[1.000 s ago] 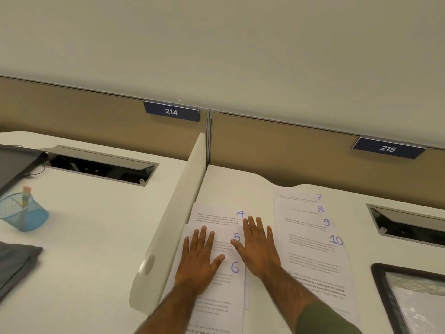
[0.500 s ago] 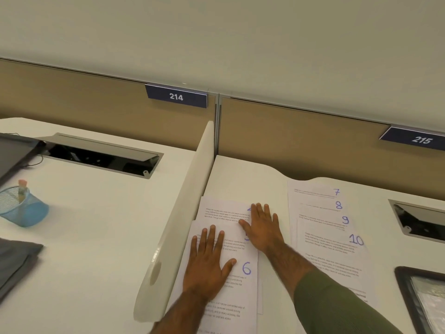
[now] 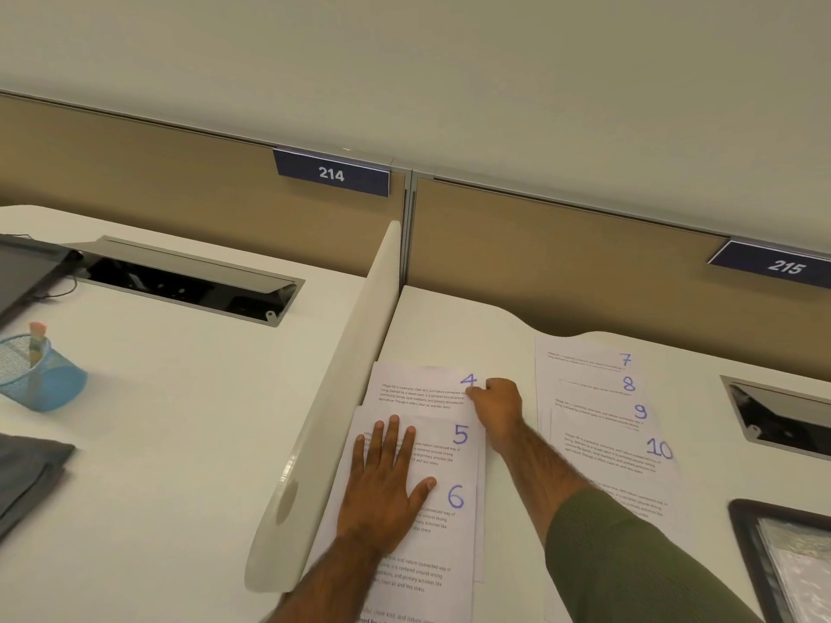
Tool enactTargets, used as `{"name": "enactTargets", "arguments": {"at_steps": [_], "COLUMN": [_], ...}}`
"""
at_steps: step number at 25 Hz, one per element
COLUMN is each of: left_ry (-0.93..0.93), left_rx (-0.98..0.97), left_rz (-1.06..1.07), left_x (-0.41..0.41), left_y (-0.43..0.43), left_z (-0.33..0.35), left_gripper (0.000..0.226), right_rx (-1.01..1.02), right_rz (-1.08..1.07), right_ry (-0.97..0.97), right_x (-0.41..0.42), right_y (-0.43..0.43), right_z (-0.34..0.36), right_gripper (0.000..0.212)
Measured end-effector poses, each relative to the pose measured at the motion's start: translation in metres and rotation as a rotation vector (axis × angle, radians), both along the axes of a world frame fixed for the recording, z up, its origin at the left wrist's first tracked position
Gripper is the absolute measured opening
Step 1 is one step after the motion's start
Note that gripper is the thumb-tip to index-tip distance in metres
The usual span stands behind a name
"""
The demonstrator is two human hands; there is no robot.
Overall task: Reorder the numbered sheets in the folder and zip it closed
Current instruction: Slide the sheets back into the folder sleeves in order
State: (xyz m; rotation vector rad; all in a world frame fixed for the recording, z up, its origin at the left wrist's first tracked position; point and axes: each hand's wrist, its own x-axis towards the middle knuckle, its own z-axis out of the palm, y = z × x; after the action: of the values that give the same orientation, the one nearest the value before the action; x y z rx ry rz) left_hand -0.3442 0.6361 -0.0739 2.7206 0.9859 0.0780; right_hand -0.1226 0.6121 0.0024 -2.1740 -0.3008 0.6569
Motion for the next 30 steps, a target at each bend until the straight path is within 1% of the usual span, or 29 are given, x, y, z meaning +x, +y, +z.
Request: {"name": "enactTargets", "arguments": {"at_steps": [2, 4, 6, 7, 8, 10, 11, 12, 15, 16, 19, 22, 25, 26, 27, 30], "left_ry": [-0.006, 0.008, 0.012, 0.018, 0.031, 0.036, 0.032, 0.034, 0.052, 0.068, 0.076, 0.112, 0.058, 0.02, -0.021, -0.252], "left_rx": [0.002, -0.024, -0.008, -0.004, -0.007, -0.001, 0.006, 0.008, 0.013, -0.004, -0.018, -0.061, -0.106, -0.125, -0.189, -0.399], "left_rz": [-0.001, -0.017, -0.014, -0.003, 0.004, 0.006, 0.004, 0.002, 0.007, 0.006, 0.01, -0.004, 0.005, 0.017, 0.039, 0.096], "left_x": [0.001, 0.002, 0.001, 0.0, -0.002, -0.001, 0.0, 0.001, 0.001, 0.0, -0.001, -0.002, 0.004, 0.009, 0.015, 0.04], "left_y": [-0.001, -0.003, -0.003, -0.003, -0.003, -0.003, -0.002, -0.003, -0.002, -0.001, 0.0, 0.002, 0.0, -0.004, -0.01, -0.032], "left_z": [0.003, 0.006, 0.006, 0.004, 0.002, -0.001, -0.003, -0.003, 0.001, 0.001, 0.004, 0.004, 0.019, 0.031, 0.043, 0.086], "left_gripper": [0.084, 0.084, 0.084, 0.084, 0.084, 0.084, 0.084, 0.084, 0.085, 0.085, 0.085, 0.084, 0.091, 0.093, 0.092, 0.073], "right_rx": [-0.021, 0.011, 0.06, 0.098, 0.148, 0.206, 0.186, 0.142, 0.073, 0.064, 0.062, 0.124, 0.137, 0.148, 0.149, 0.141], "right_rz": [-0.009, -0.045, -0.125, -0.158, -0.178, -0.159, -0.127, -0.103, -0.137, -0.152, -0.197, -0.264, -0.301, -0.304, -0.309, -0.31], "right_ry": [-0.015, -0.037, -0.044, -0.008, 0.069, 0.279, 0.33, 0.319, 0.175, 0.124, -0.047, -0.13, -0.198, -0.208, -0.218, -0.226], "right_x": [0.006, 0.01, 0.012, 0.012, 0.011, 0.0, -0.008, -0.016, -0.029, -0.03, -0.021, -0.005, 0.016, 0.022, 0.026, 0.032], "right_y": [-0.006, -0.012, -0.021, -0.026, -0.032, -0.05, -0.061, -0.07, -0.09, -0.094, -0.107, -0.134, -0.174, -0.187, -0.2, -0.231], "right_z": [0.001, 0.01, 0.013, 0.014, 0.01, 0.0, -0.007, -0.014, -0.023, -0.016, 0.011, 0.041, 0.065, 0.075, 0.084, 0.108], "right_gripper": [0.02, 0.021, 0.031, 0.034, 0.031, 0.013, 0.008, 0.01, 0.034, 0.04, 0.046, 0.043, 0.036, 0.032, 0.029, 0.021]}}
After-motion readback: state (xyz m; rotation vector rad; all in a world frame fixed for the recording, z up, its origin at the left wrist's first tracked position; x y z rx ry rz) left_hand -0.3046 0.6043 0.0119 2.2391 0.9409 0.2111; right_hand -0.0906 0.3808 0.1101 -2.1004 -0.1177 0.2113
